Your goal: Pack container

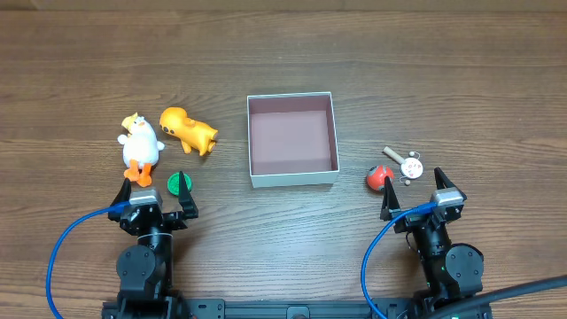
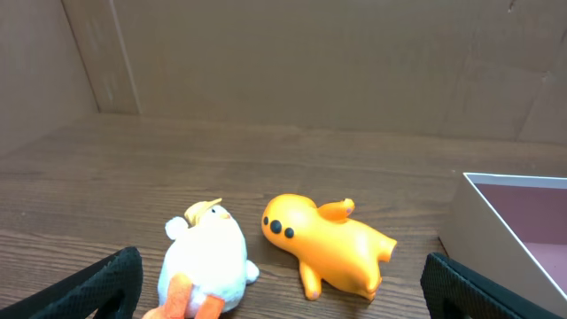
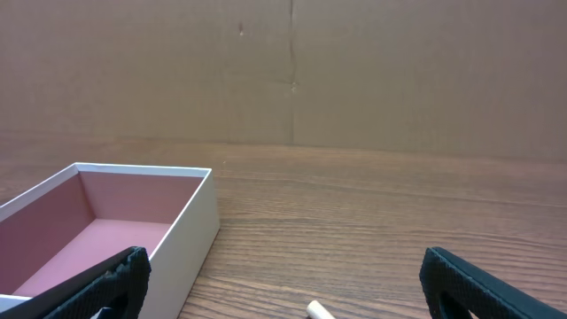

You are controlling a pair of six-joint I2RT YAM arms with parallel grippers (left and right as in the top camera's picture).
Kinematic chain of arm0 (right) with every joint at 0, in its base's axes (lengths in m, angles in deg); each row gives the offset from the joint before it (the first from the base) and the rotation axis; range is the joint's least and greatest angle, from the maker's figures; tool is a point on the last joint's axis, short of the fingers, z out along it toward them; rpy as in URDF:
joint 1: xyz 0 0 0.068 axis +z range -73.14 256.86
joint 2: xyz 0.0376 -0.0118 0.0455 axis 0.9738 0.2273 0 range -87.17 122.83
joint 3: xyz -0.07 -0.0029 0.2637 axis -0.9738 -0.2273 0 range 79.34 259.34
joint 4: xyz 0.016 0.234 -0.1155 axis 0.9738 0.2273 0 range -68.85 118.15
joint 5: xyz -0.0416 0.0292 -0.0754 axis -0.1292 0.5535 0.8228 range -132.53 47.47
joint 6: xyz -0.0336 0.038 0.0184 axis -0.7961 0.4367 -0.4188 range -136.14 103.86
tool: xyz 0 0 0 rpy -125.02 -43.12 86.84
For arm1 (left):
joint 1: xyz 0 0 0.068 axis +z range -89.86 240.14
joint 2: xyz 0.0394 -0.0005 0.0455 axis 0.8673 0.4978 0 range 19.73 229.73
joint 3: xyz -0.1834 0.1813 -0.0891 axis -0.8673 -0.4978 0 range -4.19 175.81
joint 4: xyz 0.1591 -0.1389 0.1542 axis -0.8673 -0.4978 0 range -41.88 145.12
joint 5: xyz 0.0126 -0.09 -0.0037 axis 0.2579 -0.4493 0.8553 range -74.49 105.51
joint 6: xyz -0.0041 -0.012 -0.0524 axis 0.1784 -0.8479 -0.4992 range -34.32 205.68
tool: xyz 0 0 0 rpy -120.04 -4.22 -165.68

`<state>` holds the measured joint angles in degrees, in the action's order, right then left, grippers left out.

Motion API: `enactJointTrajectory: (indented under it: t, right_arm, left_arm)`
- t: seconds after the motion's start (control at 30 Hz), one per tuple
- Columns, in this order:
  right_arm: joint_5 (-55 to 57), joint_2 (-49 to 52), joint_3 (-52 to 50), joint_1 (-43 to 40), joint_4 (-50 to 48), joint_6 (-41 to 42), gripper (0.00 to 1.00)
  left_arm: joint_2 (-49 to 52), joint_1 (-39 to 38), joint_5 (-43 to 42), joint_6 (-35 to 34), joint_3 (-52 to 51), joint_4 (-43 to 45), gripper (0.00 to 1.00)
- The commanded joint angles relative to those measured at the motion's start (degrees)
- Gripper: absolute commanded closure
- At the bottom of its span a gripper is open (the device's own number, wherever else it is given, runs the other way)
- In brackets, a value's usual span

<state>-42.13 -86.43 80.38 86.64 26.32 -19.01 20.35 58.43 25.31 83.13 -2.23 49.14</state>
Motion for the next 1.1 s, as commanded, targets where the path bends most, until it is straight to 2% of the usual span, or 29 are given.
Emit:
enactJointTrajectory:
  t: [0.0, 0.33, 0.5, 0.73, 0.93, 1.07]
  right_arm:
    - [-0.11, -0.50, -0.57, -0.26, -0.35, -0.17, 0.00]
    - [-0.55, -0.50, -0.57, -0.26, -0.57, -0.17, 0.00]
    - [-8.17, -0.50, -0.48, -0.26, -7.32, 4.42, 0.00]
    - [-8.00, 1.55, 4.74, -0.26, -3.21, 5.07, 0.00]
    - [-8.02, 12.50, 15.52, -0.26, -0.63, 5.05, 0.00]
    - [-8.02, 25.57, 28.50, -0.26, 7.78, 5.03, 0.00]
  left_arm:
    - [-0.31, 0.61, -0.44, 1.27, -0.63, 0.28, 0.00]
    - [-0.31, 0.61, -0.42, 1.29, -0.63, 0.28, 0.00]
    - [-0.31, 0.61, -0.42, 1.27, -0.63, 0.28, 0.00]
    - [-0.31, 0.61, -0.44, 1.27, -0.63, 0.28, 0.00]
    - [-0.31, 0.61, -0.42, 1.27, -0.63, 0.28, 0.00]
    - [-0.31, 0.61, -0.42, 1.27, -0.63, 0.28, 0.00]
